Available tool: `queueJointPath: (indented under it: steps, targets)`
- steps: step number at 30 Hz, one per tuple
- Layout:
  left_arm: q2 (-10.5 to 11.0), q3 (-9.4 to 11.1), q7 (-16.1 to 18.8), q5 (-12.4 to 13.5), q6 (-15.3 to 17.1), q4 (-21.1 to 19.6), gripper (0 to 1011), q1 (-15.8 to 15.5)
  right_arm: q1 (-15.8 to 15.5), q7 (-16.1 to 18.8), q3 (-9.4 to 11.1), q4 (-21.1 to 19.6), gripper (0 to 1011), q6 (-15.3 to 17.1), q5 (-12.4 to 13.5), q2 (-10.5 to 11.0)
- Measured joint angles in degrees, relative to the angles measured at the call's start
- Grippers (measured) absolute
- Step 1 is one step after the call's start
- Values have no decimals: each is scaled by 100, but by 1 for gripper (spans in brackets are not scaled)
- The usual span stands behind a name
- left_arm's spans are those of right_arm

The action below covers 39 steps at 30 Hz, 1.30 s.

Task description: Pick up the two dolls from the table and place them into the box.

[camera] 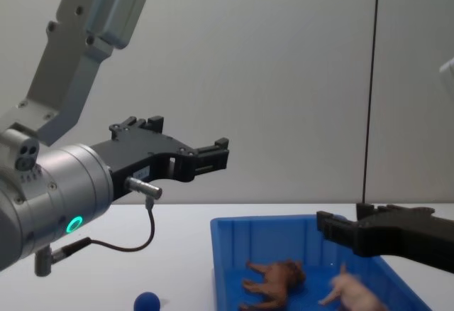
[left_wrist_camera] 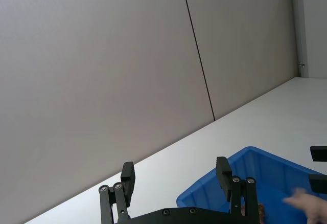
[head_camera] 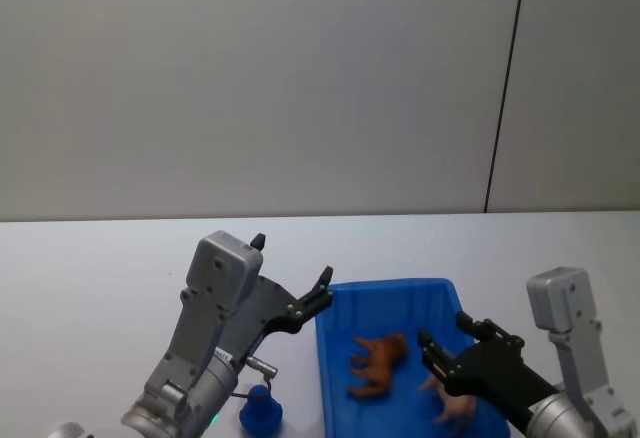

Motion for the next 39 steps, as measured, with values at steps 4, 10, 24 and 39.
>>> queueJointPath:
  steps: [4,10,24,39]
  targets:
    - [0,0,0,0,0,0,1001,0,-12,-77,14,-4,670,-7,-1,7]
    - [0,0,0,0,0,0,1001,0,-62,-215,52,-80,846,-80,-1,47]
    - [0,0,0,0,0,0,1001,0,-300,-793,255,-413,1001,-328,107,239]
    - [0,0,0,0,0,0,1001,1,-546,-1254,464,-640,1001,-477,283,423]
